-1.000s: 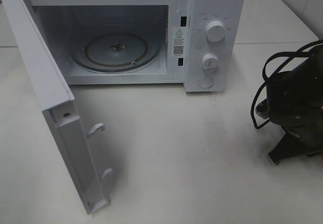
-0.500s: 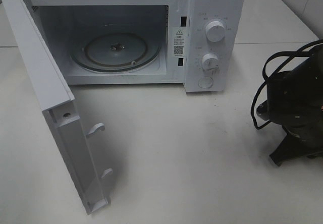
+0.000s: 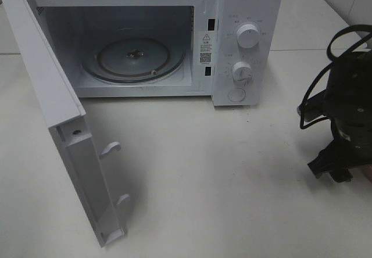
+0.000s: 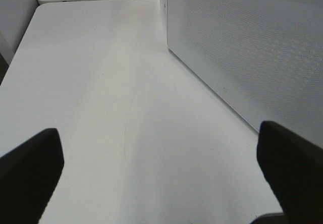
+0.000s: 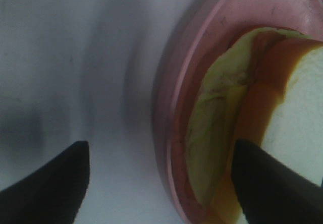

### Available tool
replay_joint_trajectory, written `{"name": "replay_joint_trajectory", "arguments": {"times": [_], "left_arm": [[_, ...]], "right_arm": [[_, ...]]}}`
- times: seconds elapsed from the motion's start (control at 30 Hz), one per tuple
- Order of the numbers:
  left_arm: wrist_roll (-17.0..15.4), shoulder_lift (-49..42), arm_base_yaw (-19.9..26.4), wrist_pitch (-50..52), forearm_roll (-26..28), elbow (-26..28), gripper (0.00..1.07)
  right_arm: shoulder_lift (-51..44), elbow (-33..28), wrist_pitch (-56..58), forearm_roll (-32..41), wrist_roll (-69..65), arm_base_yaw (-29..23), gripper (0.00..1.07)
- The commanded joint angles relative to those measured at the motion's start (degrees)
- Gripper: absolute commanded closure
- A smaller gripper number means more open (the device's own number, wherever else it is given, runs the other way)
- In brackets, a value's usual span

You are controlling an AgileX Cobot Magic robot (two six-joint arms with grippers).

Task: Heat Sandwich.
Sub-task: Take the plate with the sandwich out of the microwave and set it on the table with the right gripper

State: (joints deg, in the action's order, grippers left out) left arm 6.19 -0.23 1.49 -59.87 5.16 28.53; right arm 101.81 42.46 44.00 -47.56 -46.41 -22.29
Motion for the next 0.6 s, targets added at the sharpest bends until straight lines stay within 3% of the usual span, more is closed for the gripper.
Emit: {"name": "replay_joint_trajectory", "arguments": {"times": [0.03, 0.37, 0.6], "left_arm": [[-0.2, -1.5, 0.1, 0.9, 0.2, -0.1, 0.07], [-0.2, -1.5, 0.1, 0.9, 0.2, -0.1, 0.07], [-0.2, -1.5, 0.1, 0.9, 0.2, -0.1, 0.07]], "right_arm": [[-3.6, -0.2, 0.5, 4.6, 5.0, 0.3, 0.29], [-15.2, -0.2, 4.4, 19.0, 21.1, 0.3, 0.3], [-22.4, -0.2, 6.1, 23.1, 25.6, 0.3, 0.31]]}}
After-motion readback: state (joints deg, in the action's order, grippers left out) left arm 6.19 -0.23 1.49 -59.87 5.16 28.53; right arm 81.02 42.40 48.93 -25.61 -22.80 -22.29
